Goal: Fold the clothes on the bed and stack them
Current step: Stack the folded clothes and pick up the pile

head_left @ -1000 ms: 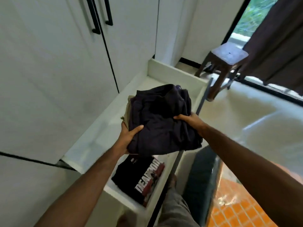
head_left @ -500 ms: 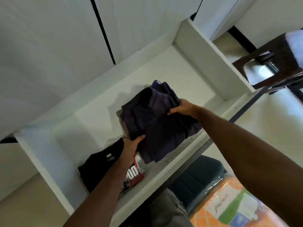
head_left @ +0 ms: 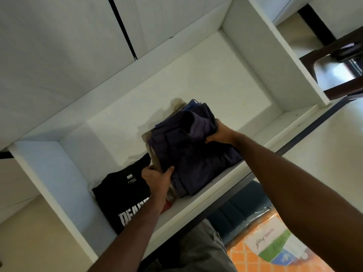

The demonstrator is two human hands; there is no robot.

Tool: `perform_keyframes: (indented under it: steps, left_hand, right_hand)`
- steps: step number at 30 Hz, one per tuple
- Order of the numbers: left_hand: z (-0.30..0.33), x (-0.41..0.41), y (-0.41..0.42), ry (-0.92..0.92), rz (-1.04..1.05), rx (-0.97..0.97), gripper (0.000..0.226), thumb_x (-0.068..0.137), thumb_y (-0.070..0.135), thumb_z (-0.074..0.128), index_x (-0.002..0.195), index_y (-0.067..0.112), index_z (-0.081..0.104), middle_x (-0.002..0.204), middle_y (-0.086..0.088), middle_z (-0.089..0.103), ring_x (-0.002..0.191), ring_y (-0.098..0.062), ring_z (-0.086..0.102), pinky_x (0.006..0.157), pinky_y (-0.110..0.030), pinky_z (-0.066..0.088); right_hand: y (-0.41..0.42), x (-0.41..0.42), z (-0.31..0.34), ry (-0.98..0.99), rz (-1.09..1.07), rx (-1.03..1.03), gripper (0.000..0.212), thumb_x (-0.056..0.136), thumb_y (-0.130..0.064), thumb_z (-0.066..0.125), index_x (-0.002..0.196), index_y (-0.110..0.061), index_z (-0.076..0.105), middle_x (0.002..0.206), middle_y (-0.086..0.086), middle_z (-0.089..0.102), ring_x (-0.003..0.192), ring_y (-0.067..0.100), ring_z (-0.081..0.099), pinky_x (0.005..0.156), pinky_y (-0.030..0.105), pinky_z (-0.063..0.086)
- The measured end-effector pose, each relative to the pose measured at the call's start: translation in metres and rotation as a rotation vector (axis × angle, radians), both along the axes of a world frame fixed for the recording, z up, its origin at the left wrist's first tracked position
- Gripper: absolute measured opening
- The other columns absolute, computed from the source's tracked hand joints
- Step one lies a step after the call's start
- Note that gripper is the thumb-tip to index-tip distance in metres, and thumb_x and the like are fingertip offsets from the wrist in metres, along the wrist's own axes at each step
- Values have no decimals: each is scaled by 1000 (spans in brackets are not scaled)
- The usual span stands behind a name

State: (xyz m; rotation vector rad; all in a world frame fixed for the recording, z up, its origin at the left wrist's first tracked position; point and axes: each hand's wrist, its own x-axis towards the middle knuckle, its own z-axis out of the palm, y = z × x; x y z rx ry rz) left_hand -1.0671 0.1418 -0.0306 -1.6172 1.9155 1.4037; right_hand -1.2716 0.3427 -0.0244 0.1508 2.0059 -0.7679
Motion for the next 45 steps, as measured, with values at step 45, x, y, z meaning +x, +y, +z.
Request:
perform_keyframes:
  steps: [45]
  left_hand:
    - [126,172,-84,673,-2204,-823,80,99,62,23,160,15,1,166,-13,-14,153,-33,-12,119,-65,9]
  right_hand:
    - [-103,472,140,555,-111,634,88,95,-74,27,160,-26,-9,169,9,-10,155,31,-8,122,62,-1]
